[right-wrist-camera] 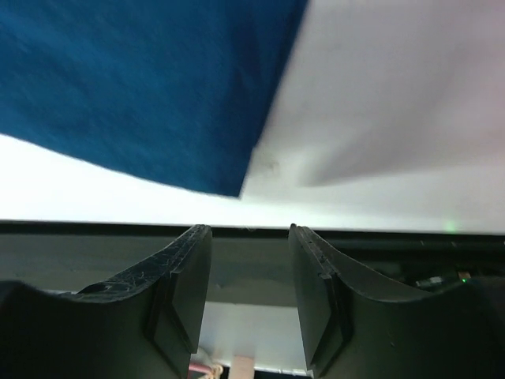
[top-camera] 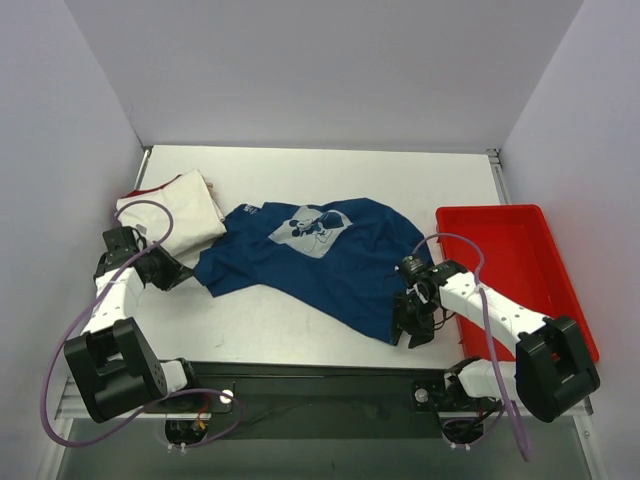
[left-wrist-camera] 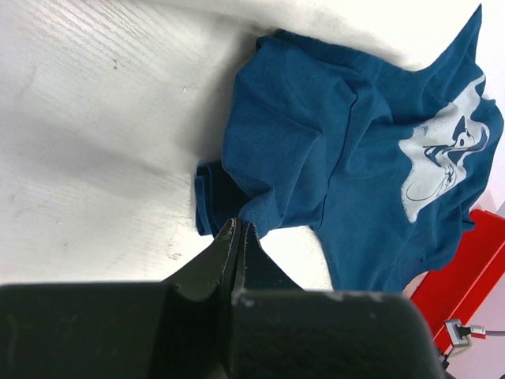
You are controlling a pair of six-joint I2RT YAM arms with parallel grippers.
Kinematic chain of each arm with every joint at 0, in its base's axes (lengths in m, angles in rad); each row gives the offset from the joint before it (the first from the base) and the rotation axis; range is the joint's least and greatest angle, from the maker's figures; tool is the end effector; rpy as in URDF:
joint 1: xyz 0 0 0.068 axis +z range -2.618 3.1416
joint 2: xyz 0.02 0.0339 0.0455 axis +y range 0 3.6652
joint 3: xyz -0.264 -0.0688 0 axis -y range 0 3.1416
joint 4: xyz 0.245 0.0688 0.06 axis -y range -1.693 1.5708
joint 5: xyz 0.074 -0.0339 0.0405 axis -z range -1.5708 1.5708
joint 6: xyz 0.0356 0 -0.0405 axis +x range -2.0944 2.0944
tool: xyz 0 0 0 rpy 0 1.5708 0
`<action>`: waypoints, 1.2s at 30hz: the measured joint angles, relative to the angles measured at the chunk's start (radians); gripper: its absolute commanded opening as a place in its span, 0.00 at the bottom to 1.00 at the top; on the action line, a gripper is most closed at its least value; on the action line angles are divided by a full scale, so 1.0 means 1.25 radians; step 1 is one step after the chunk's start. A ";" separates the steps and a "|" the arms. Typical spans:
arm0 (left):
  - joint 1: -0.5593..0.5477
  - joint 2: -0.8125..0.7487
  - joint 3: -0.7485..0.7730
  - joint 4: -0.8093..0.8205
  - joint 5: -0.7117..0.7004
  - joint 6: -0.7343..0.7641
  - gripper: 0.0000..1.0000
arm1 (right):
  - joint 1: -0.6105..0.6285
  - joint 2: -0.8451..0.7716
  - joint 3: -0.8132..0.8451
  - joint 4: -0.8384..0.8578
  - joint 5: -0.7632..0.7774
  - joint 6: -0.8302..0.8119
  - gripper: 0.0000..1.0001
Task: Fold and stack the t-shirts
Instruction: Flatten out the tshirt
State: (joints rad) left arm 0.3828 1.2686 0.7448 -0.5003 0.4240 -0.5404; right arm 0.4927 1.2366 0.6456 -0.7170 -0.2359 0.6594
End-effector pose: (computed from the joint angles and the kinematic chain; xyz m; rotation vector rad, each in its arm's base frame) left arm 0.2271 0.0757 0.2040 -1.0045 2.3671 -0.6074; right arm 0.1710 0.1012 0.1713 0.2034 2.9997 0.5152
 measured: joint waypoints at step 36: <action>-0.058 0.004 -0.031 0.053 -0.041 -0.027 0.00 | 0.033 0.113 0.127 0.019 0.032 0.029 0.00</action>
State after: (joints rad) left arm 0.3107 1.2732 0.7063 -0.4339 0.3729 -0.5743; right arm 0.5343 1.3777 0.8047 -0.6937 -0.1959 0.6952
